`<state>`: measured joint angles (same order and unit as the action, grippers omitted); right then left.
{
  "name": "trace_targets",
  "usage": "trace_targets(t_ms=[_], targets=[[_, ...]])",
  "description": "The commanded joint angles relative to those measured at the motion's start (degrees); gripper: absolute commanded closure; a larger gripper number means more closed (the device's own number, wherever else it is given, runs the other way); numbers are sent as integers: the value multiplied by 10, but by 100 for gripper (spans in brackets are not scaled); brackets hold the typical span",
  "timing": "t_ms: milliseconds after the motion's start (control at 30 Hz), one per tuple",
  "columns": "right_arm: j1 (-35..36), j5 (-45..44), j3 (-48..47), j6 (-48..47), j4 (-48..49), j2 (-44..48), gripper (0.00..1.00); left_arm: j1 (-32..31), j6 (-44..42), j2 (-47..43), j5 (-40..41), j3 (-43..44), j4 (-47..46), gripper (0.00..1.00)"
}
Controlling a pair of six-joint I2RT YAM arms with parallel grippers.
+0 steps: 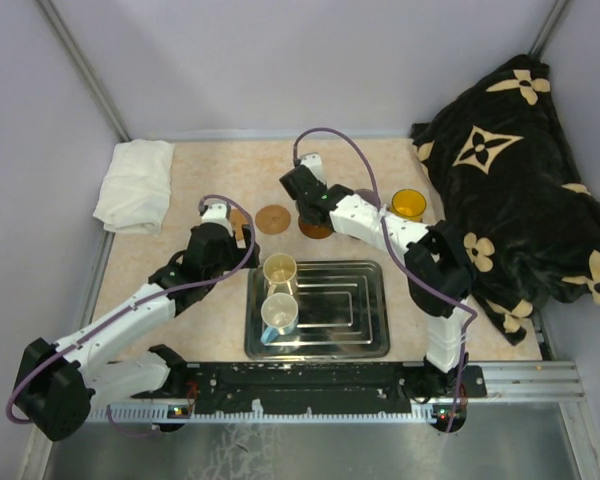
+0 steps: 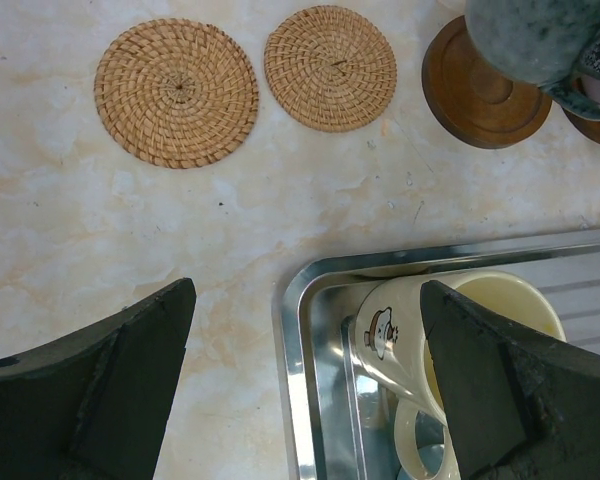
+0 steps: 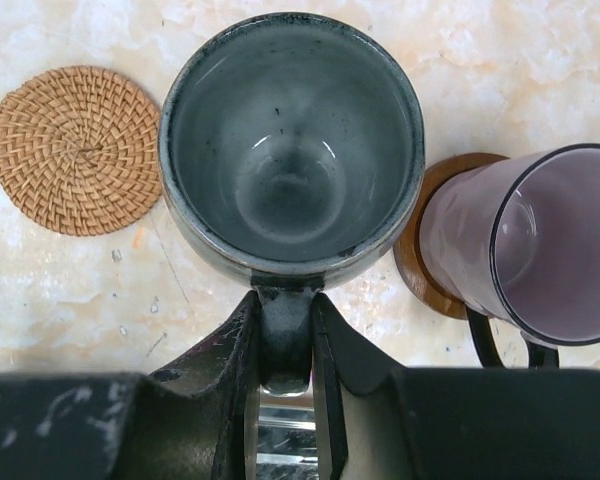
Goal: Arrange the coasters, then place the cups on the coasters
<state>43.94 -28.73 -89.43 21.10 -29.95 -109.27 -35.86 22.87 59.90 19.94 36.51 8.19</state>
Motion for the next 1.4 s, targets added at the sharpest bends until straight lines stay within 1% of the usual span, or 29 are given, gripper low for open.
trace_targets(t_ms=[0,167,367,500,1367], targets=[[-5,-8,-51,21,18,10,100,1,-6,0,5,20,5,0],[-8,-10,-41,39,20,7,100,1,-10,3,4,23,8,0],[-8,-33,9,50,62,17,100,1,-12,5,1,26,11,0],[-8,-48,26,55,76,15,100,1,-15,7,1,29,12,0],[-8,-29,39,71,80,-13,100,1,-13,14,3,26,11,0]])
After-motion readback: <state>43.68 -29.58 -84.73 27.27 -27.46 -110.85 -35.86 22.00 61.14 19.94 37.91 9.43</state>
